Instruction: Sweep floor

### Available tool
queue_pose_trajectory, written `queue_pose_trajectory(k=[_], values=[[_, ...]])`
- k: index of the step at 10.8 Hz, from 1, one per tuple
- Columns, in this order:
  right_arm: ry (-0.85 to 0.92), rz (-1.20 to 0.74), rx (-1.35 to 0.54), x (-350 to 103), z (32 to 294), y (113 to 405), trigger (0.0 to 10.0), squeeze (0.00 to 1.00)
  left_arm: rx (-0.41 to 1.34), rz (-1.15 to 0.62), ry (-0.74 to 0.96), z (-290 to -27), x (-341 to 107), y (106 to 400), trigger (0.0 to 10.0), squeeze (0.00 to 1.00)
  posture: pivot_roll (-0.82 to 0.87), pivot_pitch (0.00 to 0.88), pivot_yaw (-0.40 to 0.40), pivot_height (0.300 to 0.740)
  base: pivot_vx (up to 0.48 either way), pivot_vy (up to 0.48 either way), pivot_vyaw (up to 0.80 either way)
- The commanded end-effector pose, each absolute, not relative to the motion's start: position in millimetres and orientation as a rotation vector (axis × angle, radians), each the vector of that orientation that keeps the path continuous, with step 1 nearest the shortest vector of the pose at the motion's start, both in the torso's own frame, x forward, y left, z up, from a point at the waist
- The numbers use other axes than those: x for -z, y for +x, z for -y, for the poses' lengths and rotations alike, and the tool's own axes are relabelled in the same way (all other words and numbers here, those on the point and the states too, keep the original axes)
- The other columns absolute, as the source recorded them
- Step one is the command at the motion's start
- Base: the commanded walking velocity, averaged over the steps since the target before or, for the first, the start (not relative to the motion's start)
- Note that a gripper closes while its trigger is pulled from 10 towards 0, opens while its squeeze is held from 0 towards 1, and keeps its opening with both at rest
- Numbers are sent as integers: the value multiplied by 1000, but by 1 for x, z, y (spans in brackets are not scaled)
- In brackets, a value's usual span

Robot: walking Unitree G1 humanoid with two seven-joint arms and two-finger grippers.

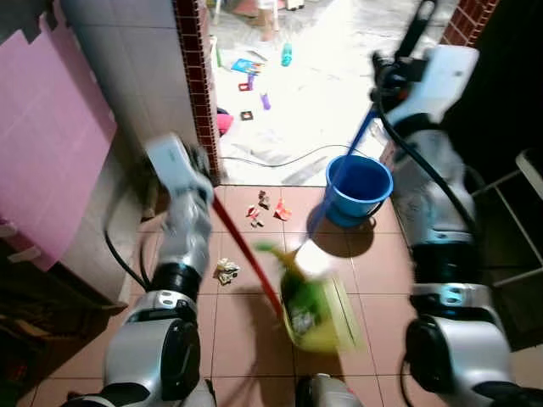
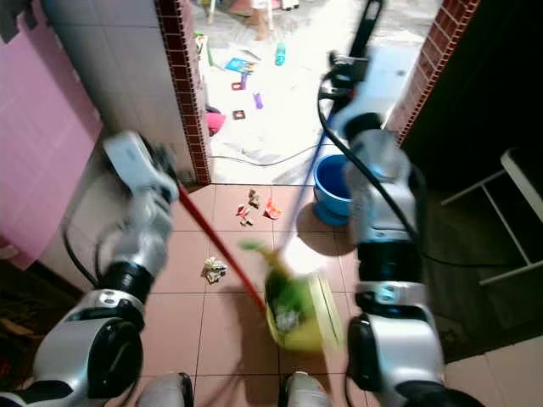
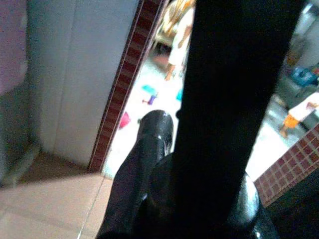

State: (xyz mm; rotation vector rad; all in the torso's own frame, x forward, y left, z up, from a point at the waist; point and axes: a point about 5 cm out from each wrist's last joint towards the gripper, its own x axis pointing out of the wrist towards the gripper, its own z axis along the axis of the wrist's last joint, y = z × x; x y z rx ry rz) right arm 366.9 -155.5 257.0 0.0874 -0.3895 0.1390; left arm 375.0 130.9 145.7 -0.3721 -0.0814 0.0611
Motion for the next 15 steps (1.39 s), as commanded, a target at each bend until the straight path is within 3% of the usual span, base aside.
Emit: queue_pose_trajectory(k=[1,2,4,7,9,10,13,15], values=[[43,440,-101,-262,161,361,10000,0,-48,156,-364,-135,-164,375,10000,0,-167,24,6,740,0,0,0],[-74,498,-49,-264,168,355,10000,0,-52,167,-318,-142,-163,368,10000,0,-162,25,12,740,0,0,0],[-101,519,1,-262,176,352,10000,0,-46,151,-262,-148,-155,354,10000,0,-159,25,15,740,0,0,0],[-101,390,21,-227,179,351,10000,0,-42,149,-264,-152,-156,344,10000,0,-149,23,12,740,0,0,0],[-162,291,-34,-200,179,341,10000,0,-49,170,-172,-160,-158,331,10000,0,-144,28,14,740,0,0,0],[-157,266,-20,-193,179,334,10000,0,-30,180,-53,-165,-156,318,10000,0,-147,28,17,740,0,0,0],[-24,175,-36,-159,151,313,10000,0,14,302,86,-161,-173,301,10000,0,-116,18,18,740,0,0,0],[-13,168,25,-152,158,300,10000,0,4,298,71,-164,-174,294,10000,0,-104,23,22,740,0,0,0]])
